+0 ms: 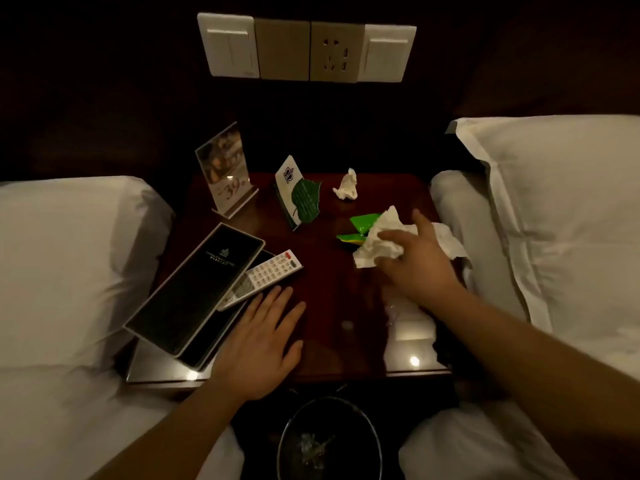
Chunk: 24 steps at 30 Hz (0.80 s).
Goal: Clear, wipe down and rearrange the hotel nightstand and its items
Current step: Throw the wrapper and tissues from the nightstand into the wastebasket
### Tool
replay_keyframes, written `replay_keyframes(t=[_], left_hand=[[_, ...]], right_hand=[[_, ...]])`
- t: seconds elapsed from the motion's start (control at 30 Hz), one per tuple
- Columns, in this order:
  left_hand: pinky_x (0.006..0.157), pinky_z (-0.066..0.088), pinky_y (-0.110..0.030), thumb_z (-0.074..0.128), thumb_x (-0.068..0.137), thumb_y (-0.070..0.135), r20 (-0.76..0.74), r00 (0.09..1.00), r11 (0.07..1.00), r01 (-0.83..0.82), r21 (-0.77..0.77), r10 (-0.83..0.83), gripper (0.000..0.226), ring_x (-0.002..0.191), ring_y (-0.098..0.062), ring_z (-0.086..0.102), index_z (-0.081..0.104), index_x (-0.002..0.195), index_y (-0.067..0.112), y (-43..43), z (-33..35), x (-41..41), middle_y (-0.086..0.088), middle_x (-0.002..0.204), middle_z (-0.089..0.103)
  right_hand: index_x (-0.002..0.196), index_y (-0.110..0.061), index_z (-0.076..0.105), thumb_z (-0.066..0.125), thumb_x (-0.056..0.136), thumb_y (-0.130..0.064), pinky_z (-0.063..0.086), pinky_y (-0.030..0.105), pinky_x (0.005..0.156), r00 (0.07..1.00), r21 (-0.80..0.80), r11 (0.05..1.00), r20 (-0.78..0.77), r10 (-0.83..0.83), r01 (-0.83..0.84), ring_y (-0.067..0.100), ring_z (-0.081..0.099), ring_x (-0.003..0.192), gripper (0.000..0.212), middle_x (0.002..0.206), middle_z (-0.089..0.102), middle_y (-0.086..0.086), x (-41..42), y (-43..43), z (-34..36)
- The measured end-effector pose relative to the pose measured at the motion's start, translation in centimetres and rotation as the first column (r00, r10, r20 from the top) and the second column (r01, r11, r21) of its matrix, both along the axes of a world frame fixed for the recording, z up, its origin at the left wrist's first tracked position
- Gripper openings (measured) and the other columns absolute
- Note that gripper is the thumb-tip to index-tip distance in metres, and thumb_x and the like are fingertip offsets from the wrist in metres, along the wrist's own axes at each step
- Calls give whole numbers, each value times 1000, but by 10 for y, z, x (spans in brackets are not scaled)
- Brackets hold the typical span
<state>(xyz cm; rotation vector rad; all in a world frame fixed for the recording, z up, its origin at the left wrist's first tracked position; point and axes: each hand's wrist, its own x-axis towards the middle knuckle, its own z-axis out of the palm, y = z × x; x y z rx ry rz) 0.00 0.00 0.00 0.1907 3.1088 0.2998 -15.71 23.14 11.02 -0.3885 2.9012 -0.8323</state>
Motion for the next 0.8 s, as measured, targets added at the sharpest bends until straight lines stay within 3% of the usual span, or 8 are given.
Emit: replay_keyframes(t=[0.13, 0.23, 0.33, 0.47, 0.6, 0.7, 0.8], left_hand=[[124, 7, -38, 37, 97, 53, -28, 1000, 999, -13, 31, 14, 62, 153, -18, 10, 33, 154, 28, -1, -1, 0, -2, 165, 23], [124, 12, -41, 38, 97, 53, -17, 1000, 999, -10, 53, 11, 62, 153, -18, 11, 35, 153, 28, -1, -1, 0, -2, 165, 24], [123, 13, -41, 39, 96, 52, -26, 1000, 999, -15, 48, 16, 62, 153, -18, 12, 36, 153, 27, -2, 1, 0, -3, 164, 25], [122, 14, -42, 40, 96, 51, -28, 999, 998, -18, 57, 19, 61, 153, -19, 15, 38, 152, 26, -1, 1, 0, -4, 163, 28], [122, 13, -42, 40, 95, 51, -10, 1000, 999, -17, 46, 18, 62, 152, -21, 16, 40, 151, 25, 0, 4, -1, -6, 162, 29], [121, 12, -43, 39, 94, 51, 0, 1000, 999, -18, 38, 18, 63, 152, -24, 20, 41, 151, 24, 1, 7, -1, -8, 162, 31], [121, 13, -44, 37, 94, 51, 11, 1000, 999, -20, 32, 19, 64, 152, -25, 20, 41, 151, 23, 1, 8, -1, -8, 162, 30]], right_hand=[[133, -15, 56, 69, 87, -29, 43, 33, 97, 998, 100, 994, 53, 31, -36, 30, 52, 125, 50, 163, 0, 8, -38, -14, -6], [134, -3, 53, 68, 88, -26, 42, 35, 101, 995, 102, 993, 94, 42, -51, 31, 50, 126, 53, 154, 28, 11, -49, -18, -18], [120, 0, 63, 65, 90, -19, 49, 38, 92, 1000, -22, 1000, 9, -1, 1, 31, 60, 107, 35, 128, 55, 15, -47, -15, -20], [109, -11, 71, 66, 89, -24, 51, 31, 75, 994, -221, 973, -74, -82, 64, 19, 64, 89, 23, 106, 66, 6, -27, -9, -13], [97, -20, 72, 75, 82, -23, 55, 30, 73, 988, -447, 881, 45, -148, 153, 8, 64, 81, 16, 91, 68, -2, 11, -1, -4], [86, -26, 69, 76, 79, -15, 53, 24, 73, 991, -503, 854, 71, -113, 134, 6, 63, 77, 15, 83, 67, -6, 57, 11, -1], [87, -42, 64, 77, 78, -17, 46, 9, 76, 995, -462, 887, 93, 49, 0, -1, 60, 92, 30, 97, 62, -18, 119, 24, -4]])
